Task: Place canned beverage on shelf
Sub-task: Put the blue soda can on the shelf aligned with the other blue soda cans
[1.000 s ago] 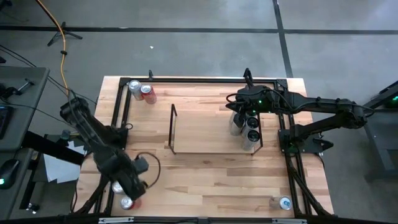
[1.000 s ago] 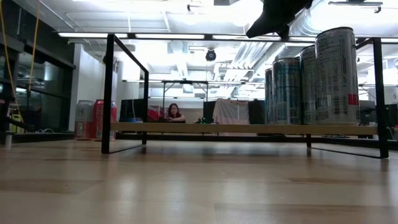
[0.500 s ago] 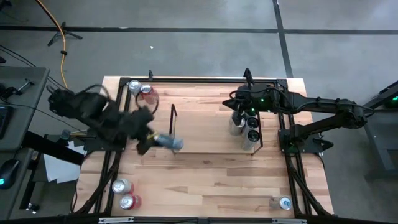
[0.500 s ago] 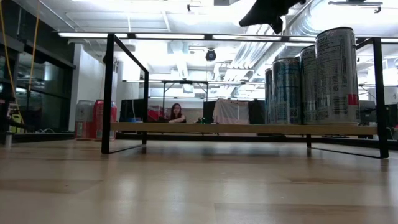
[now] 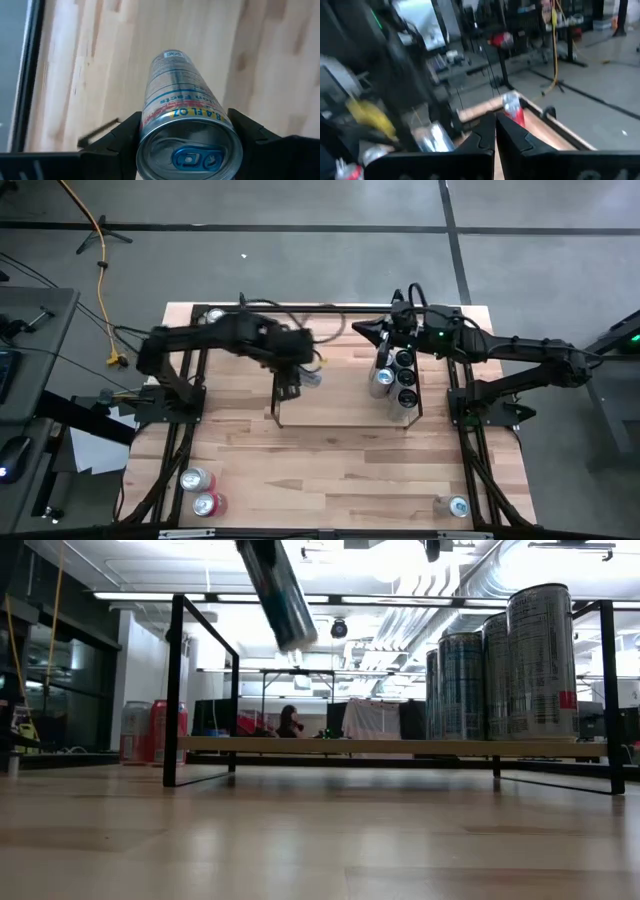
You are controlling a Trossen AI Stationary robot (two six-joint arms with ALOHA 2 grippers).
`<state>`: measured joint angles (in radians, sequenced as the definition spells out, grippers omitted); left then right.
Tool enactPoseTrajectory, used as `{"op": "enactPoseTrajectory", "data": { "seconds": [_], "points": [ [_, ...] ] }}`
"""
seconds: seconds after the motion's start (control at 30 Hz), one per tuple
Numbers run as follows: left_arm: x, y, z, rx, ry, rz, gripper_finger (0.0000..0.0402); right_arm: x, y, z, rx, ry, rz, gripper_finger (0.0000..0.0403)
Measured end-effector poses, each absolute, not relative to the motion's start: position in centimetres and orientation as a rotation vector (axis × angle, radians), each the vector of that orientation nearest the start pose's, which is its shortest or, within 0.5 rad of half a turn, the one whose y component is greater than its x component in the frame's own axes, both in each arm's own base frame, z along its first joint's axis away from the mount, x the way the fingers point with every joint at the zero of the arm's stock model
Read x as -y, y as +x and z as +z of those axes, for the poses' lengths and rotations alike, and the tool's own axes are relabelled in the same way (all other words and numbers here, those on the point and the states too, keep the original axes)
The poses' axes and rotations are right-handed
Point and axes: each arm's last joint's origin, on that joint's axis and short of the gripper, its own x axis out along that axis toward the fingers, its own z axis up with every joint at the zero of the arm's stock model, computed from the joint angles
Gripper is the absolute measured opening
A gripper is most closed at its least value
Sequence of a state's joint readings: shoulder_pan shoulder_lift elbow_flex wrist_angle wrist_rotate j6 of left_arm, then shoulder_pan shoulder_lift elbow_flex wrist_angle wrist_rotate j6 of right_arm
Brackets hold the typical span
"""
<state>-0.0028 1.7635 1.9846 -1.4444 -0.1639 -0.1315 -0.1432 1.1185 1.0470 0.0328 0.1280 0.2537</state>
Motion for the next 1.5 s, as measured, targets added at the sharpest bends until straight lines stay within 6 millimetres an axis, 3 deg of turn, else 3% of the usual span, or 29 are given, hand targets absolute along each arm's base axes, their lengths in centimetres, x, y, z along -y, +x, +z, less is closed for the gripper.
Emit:
{"op": "enactPoseTrajectory", "data": {
  "seconds": [0.3,0.57,1.1,1.3,1.5],
  "points": [
    [0.1,37.5,32.8,-1.371,0.132,0.102,0.0191,3.8,23.7,39.1,0.069,0.226,-0.267,0.0000],
    [0.5,39.2,29.7,-1.464,0.106,0.024,0.0194,3.9,23.6,38.8,0.040,0.226,-0.291,0.0000],
    [0.6,39.9,29.2,-1.425,-0.018,0.144,0.0195,3.9,23.7,38.6,0.015,0.225,-0.295,0.0000],
    [0.6,39.8,29.2,-1.430,-0.016,0.107,0.0197,3.9,23.7,38.6,0.015,0.225,-0.295,0.0000],
    [0.6,39.8,29.2,-1.436,-0.022,0.097,0.0227,3.9,23.7,38.6,0.015,0.225,-0.295,0.0000]
  ]
}}
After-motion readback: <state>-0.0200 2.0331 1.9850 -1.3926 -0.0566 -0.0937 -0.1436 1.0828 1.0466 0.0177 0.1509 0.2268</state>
